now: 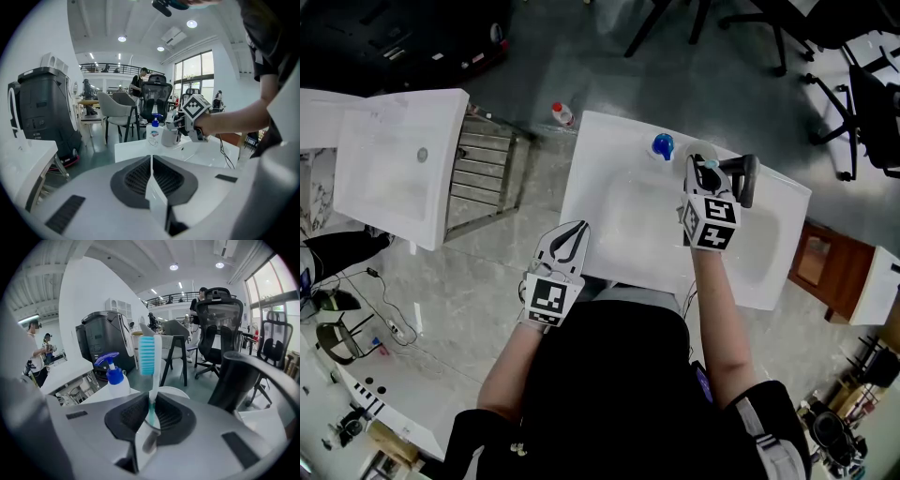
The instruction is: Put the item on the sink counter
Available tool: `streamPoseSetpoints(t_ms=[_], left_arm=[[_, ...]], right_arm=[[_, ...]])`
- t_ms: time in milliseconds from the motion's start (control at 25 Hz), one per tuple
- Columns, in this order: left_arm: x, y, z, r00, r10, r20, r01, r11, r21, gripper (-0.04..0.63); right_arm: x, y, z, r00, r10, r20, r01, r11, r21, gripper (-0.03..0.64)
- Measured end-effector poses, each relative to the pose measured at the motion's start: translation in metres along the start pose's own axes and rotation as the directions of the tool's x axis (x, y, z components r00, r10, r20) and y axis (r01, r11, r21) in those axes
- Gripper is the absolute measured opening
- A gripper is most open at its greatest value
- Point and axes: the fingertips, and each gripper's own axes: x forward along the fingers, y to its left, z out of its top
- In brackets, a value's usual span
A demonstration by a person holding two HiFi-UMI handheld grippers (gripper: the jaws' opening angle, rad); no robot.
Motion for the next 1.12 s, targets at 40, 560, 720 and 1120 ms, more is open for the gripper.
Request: streamPoseSetpoints(t_ms=[40,560,720,1120], left_arm=[[0.0,0.0,-0.001,1.0,0.001,0.0,-0.001,1.0,-0.001,0.032],[-0.001,0.005,0.0,1.0,0.004,0.005,-0.004,1.0,-0.004,0.032],[-0.001,0.003,0.0,1.0,-0.001,0.005,0.001,1.0,0.001,0.032],[0.0,0.001,0.0,1.0,-0.011,0.007,0.011,1.0,0.009,0.032]], right_arm=[[0.0,0.001,0.0,1.0,0.002,-0.001,-0.002,1.0,-0.005,0.054],[-0.003,0.0,-0.004,0.999,-0.035,-0.015,0.034,0.998,-0.044,0.156],[-0.005,-0.003,-0.006,0.999,-0.041,-0.016,0.041,0.999,-0.023,0.18],[-0.009,-0.009,-0.012,0.998,-0.062,-0.009,0.062,0.996,0.058,0.216]])
